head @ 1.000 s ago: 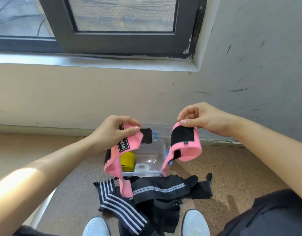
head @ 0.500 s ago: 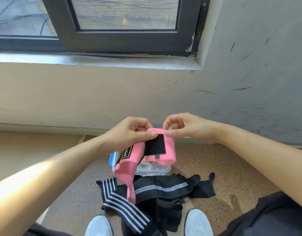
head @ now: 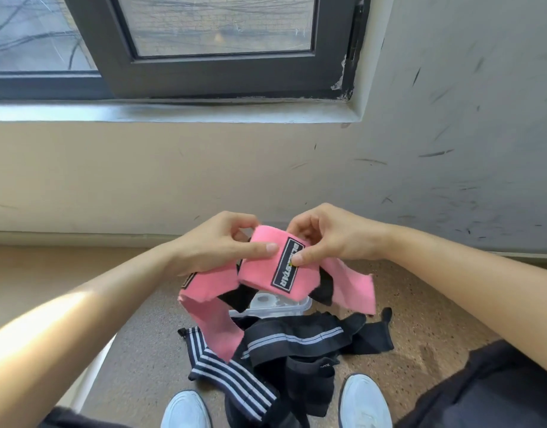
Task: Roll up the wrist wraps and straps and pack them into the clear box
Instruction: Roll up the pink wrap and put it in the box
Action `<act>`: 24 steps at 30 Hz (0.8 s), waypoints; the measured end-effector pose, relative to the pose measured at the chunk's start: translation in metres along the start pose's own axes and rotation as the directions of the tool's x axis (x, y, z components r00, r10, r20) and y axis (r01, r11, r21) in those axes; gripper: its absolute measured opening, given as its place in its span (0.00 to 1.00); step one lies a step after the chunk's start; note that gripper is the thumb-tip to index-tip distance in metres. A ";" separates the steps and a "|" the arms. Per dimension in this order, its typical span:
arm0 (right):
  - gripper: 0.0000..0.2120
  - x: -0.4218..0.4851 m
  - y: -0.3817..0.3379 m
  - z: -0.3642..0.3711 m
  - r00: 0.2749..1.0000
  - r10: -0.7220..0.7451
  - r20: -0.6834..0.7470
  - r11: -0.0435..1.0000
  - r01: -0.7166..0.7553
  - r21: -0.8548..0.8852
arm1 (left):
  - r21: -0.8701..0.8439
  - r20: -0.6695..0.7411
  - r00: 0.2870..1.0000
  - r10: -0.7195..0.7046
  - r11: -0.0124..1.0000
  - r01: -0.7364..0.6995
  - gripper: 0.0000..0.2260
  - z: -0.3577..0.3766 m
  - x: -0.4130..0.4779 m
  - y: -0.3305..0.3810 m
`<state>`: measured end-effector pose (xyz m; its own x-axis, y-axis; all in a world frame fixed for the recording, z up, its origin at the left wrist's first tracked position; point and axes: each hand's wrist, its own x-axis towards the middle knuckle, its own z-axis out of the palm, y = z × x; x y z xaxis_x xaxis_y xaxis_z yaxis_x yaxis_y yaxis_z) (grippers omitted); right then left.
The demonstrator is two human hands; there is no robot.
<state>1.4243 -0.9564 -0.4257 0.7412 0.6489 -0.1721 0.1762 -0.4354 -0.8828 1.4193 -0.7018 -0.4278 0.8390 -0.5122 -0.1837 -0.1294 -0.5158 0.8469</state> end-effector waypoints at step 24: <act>0.14 -0.004 0.027 0.014 0.982 0.151 0.113 0.988 -0.147 -0.043 | -0.145 -0.246 0.969 0.036 0.987 -0.073 0.04 -0.016 -0.005 -0.017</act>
<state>1.4172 -0.9617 -0.4553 0.6816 0.6416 -0.3517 0.0931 -0.5528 -0.8281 1.4261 -0.6797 -0.4339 0.9379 -0.3459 -0.0251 -0.1126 -0.3719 0.9214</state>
